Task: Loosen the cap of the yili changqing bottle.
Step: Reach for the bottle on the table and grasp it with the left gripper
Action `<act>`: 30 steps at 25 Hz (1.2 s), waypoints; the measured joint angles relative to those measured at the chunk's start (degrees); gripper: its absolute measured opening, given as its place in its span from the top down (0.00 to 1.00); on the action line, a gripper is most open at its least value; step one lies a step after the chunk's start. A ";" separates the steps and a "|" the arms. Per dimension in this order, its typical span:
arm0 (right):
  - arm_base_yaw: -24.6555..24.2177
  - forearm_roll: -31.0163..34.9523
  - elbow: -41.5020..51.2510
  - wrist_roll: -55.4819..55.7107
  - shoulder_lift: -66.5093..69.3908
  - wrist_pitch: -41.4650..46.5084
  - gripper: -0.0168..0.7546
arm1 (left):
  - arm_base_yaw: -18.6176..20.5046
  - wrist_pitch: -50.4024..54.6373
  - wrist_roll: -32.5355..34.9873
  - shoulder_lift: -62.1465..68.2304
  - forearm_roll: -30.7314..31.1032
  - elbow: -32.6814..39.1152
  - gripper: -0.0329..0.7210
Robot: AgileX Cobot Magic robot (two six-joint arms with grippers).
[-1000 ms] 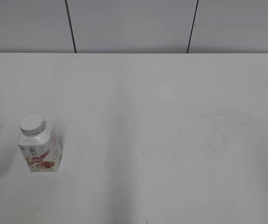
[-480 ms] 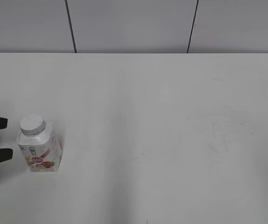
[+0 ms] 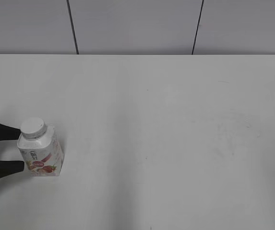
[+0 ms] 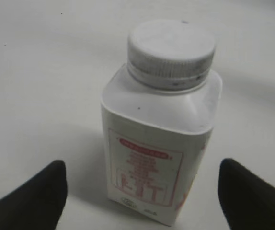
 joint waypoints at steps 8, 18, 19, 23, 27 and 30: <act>0.00 0.00 0.00 0.00 0.00 0.00 0.36 | -3.84 -0.11 0.79 4.22 -0.01 -3.91 0.18; 0.00 0.00 0.00 0.00 0.00 0.00 0.36 | -9.23 -0.16 0.79 9.13 -0.07 -7.40 0.18; 0.00 0.00 0.00 0.00 0.00 0.00 0.36 | -9.65 -0.16 0.79 9.55 -0.07 -7.70 0.18; 0.00 0.00 0.00 0.00 0.00 0.00 0.36 | -10.41 -0.16 0.79 10.17 -0.08 -8.30 0.18; 0.00 0.00 0.00 0.00 0.00 0.00 0.36 | -10.47 -0.28 0.79 10.83 -0.03 -8.55 0.18; 0.00 0.00 0.00 0.00 0.00 0.00 0.36 | -10.47 -0.28 0.79 11.96 -0.03 -8.88 0.20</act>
